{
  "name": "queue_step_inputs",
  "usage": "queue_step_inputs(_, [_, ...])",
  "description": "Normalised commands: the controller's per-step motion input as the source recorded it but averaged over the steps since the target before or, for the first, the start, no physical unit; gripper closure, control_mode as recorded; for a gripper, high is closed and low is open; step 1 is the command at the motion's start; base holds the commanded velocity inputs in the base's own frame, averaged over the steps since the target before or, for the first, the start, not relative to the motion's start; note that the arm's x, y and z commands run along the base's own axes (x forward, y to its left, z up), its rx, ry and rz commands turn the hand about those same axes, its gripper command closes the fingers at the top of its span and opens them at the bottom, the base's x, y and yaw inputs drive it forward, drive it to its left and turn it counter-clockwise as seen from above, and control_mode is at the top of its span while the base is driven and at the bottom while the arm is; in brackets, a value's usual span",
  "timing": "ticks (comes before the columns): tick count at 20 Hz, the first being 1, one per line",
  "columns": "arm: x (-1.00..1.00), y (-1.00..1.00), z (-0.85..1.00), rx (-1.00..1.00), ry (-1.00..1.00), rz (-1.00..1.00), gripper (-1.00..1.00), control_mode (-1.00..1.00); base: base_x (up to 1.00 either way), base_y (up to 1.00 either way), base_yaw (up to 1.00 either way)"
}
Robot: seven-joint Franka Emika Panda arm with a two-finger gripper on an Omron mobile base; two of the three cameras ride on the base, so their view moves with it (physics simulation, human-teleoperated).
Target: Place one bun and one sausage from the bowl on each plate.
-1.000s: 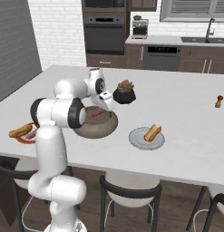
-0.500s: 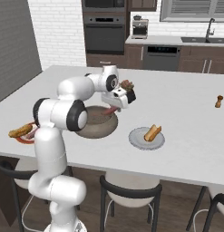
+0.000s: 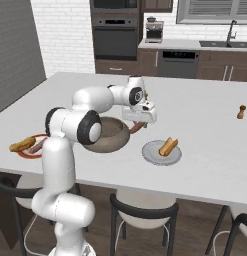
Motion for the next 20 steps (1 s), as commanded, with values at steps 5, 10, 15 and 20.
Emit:
queue_step_inputs(5, [0.14,-0.34,-0.29,0.0,0.09,0.33,1.0,-1.0,0.0,0.0,0.0])
queue_step_inputs(10, [0.0,0.0,-0.46,-0.01,0.0,0.24,1.0,-1.0,0.0,0.0,0.0])
queue_step_inputs(15, [-0.22,-0.33,-0.41,0.09,0.0,0.0,1.0,-1.0,0.0,0.0,0.0])
queue_step_inputs(20, [-0.08,-0.27,-0.33,0.12,0.0,-0.14,1.0,-1.0,0.0,0.0,0.0])
